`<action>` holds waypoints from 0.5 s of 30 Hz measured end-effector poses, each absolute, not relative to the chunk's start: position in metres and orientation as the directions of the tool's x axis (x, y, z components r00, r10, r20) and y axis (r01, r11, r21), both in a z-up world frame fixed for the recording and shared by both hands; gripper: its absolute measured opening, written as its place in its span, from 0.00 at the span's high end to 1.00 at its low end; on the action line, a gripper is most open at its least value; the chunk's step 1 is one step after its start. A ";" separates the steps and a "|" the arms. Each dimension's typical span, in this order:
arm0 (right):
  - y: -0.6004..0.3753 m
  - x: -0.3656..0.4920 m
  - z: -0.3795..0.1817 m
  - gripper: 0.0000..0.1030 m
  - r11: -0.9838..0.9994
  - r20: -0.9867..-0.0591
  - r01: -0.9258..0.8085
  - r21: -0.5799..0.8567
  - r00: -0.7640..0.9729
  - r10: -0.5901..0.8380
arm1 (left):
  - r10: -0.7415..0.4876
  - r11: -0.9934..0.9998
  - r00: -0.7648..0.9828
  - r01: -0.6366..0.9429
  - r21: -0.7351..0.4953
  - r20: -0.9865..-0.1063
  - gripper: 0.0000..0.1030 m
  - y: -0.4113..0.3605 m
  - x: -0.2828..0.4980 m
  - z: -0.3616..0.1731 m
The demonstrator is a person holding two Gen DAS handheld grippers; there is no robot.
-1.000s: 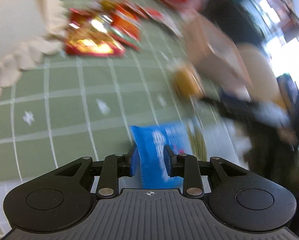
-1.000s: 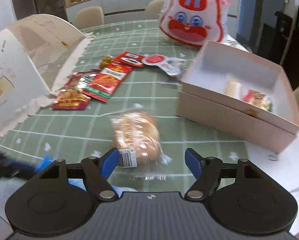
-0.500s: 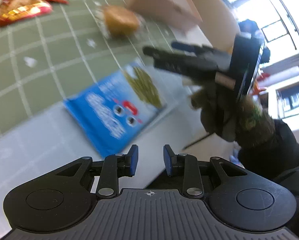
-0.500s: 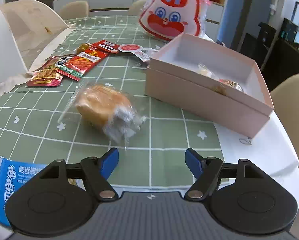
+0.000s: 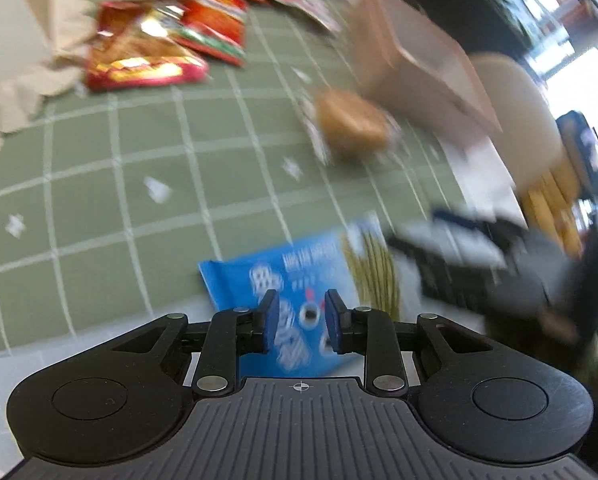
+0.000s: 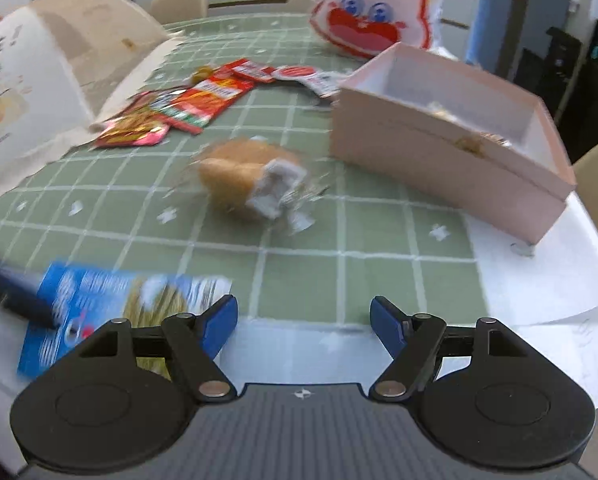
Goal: Organize snacks
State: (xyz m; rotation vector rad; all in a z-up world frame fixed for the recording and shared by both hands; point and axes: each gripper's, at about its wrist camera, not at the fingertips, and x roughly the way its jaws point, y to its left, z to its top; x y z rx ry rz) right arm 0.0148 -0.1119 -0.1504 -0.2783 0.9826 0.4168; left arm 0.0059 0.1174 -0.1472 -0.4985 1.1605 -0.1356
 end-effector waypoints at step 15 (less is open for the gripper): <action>-0.113 0.102 -0.132 0.40 0.964 -0.741 -0.241 -0.113 0.667 0.080 | -0.460 0.827 0.458 -0.091 -0.555 -0.761 0.72 0.092 0.052 -0.134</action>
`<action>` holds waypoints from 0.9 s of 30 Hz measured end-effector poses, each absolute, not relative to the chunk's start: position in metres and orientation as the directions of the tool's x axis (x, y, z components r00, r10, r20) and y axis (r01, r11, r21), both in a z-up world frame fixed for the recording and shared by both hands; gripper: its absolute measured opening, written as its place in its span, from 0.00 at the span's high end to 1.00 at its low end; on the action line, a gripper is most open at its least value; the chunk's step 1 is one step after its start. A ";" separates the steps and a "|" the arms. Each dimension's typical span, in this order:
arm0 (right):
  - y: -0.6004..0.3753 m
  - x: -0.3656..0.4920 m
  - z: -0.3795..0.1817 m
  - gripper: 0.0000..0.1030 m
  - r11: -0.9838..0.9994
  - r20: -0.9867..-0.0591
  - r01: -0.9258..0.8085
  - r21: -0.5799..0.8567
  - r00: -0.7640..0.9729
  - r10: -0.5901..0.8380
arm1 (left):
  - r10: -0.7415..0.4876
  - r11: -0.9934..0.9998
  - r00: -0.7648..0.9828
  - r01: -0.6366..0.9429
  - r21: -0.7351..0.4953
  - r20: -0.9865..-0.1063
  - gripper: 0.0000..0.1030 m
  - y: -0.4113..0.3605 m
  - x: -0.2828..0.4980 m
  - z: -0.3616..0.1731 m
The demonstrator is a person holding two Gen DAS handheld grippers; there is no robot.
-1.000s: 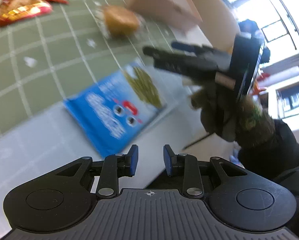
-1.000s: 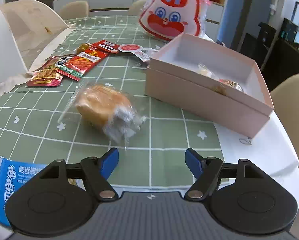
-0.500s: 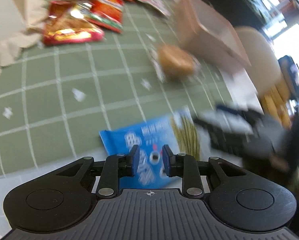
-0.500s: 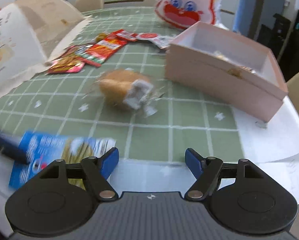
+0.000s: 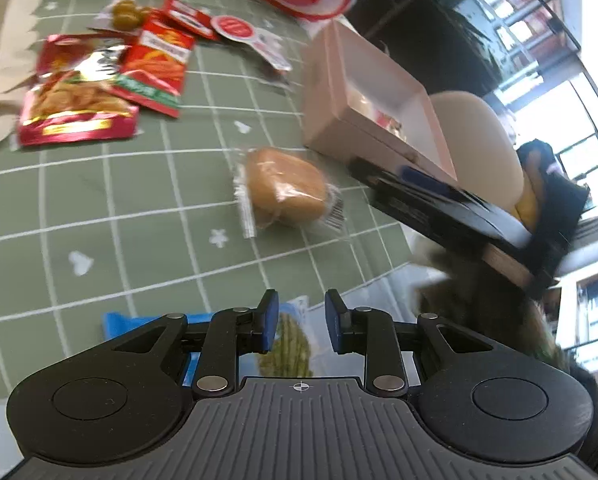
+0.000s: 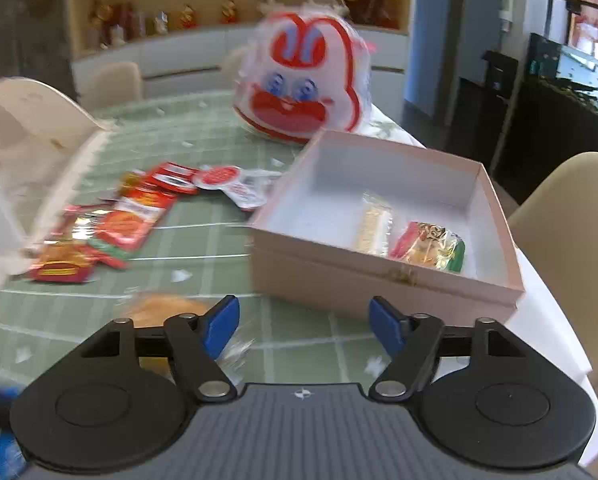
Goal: Organize snacks
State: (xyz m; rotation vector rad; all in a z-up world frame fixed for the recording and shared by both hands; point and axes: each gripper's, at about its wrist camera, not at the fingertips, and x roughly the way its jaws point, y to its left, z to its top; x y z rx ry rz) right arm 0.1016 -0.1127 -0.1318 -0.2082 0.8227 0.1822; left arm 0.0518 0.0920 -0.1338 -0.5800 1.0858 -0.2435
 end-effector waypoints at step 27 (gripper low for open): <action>-0.098 0.036 -0.155 0.52 0.845 -0.840 -0.534 0.024 0.447 0.307 | -0.414 0.899 0.221 -0.051 -0.434 -0.883 0.72 0.106 -0.010 -0.154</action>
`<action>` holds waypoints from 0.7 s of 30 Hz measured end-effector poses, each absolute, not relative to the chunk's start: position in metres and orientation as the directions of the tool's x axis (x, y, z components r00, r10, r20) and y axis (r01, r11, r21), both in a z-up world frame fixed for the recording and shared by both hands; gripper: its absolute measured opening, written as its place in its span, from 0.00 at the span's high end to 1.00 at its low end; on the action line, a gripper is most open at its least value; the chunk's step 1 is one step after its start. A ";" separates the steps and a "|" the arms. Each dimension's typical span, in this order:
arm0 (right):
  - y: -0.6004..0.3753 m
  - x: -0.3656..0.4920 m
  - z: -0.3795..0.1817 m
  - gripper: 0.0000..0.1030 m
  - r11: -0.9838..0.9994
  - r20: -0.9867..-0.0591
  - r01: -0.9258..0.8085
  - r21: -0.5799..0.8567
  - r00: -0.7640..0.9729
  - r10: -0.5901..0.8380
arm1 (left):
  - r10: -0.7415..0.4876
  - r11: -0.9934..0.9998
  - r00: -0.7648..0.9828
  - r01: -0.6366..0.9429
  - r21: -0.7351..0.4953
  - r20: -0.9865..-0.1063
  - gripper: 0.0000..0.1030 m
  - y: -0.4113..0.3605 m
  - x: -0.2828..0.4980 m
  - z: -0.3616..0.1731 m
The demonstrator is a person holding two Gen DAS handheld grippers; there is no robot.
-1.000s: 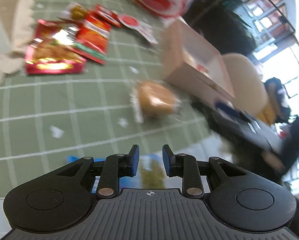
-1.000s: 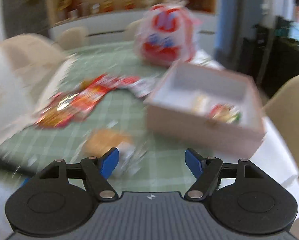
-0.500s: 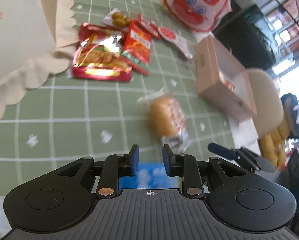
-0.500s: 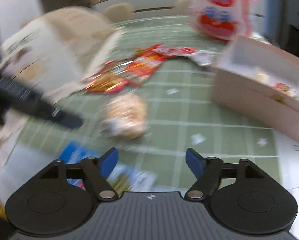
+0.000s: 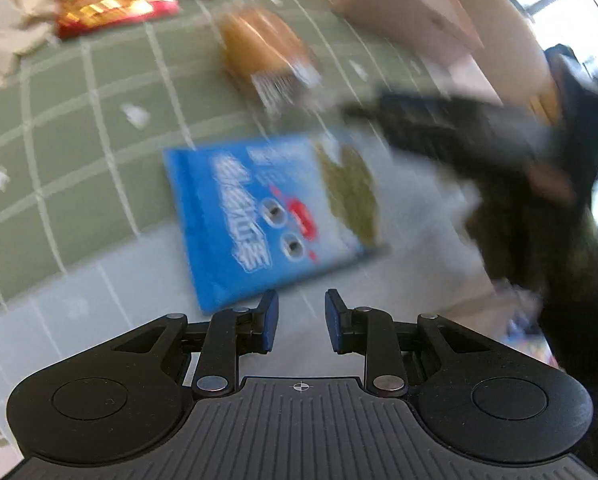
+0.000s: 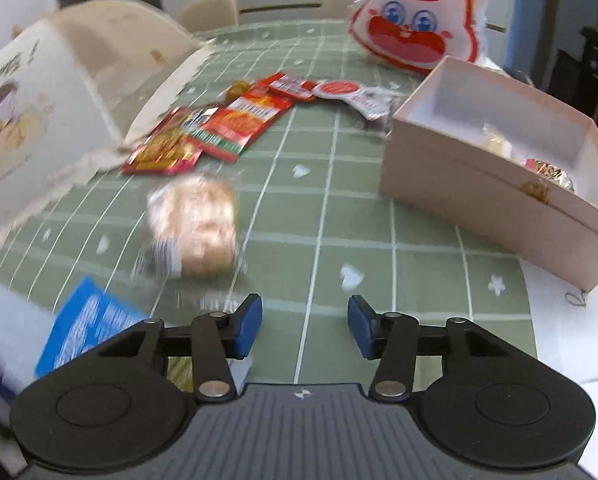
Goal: Organize snacks
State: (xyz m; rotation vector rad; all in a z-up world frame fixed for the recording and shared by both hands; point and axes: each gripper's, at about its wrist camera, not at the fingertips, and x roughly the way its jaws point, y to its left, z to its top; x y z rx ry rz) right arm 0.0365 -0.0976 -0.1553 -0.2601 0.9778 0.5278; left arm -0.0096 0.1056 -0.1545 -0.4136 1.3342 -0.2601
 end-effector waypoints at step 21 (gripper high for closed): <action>-0.010 -0.016 -0.158 0.14 0.721 -0.885 -0.674 0.161 0.224 0.408 | -0.150 0.800 0.473 -0.458 -0.388 -0.868 0.72 0.180 -0.015 -0.142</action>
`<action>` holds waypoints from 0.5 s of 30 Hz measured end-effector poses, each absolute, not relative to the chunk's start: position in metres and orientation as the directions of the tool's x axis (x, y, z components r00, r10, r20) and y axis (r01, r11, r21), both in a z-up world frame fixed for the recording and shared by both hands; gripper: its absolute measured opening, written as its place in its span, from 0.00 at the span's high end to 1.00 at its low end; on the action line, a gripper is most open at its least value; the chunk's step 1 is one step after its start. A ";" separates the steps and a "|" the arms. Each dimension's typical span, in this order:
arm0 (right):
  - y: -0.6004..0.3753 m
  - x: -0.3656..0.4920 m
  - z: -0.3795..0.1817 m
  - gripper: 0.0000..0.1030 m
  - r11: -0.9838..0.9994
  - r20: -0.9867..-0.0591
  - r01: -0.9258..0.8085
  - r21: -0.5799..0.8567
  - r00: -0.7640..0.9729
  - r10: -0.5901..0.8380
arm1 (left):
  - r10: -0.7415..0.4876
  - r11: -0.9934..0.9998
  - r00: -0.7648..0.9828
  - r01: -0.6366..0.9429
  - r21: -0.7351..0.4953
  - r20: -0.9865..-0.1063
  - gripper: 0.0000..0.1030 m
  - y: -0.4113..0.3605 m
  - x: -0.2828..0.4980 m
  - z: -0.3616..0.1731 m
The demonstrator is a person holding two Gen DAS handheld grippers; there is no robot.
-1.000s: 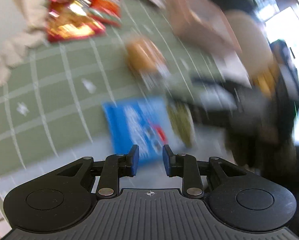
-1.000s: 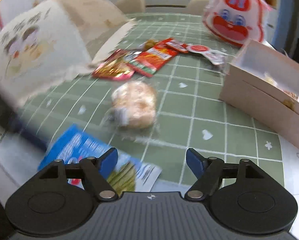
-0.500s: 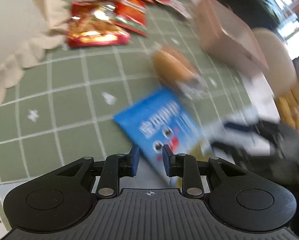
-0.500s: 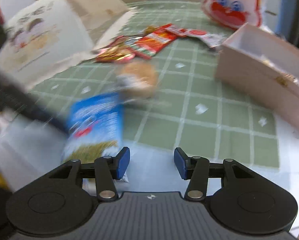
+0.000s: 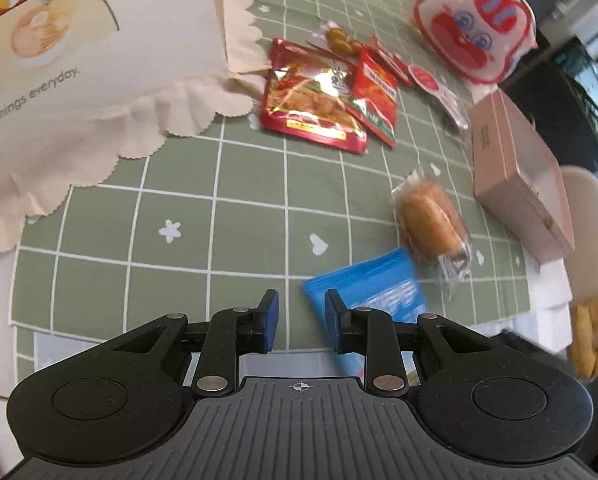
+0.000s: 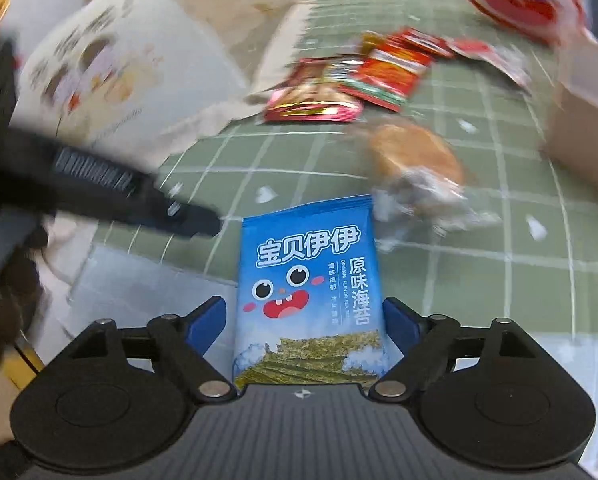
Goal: Organize snacks
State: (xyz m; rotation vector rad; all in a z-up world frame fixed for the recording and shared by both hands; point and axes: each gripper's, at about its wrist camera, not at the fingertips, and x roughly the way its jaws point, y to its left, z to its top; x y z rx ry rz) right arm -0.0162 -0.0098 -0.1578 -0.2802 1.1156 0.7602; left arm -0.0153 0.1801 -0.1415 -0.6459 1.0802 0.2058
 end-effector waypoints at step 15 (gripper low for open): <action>-0.111 -0.032 -0.129 0.24 0.779 -0.900 -0.627 -0.025 0.353 0.255 | -0.191 0.896 0.561 -0.235 -0.376 -0.806 0.72 0.130 0.025 -0.118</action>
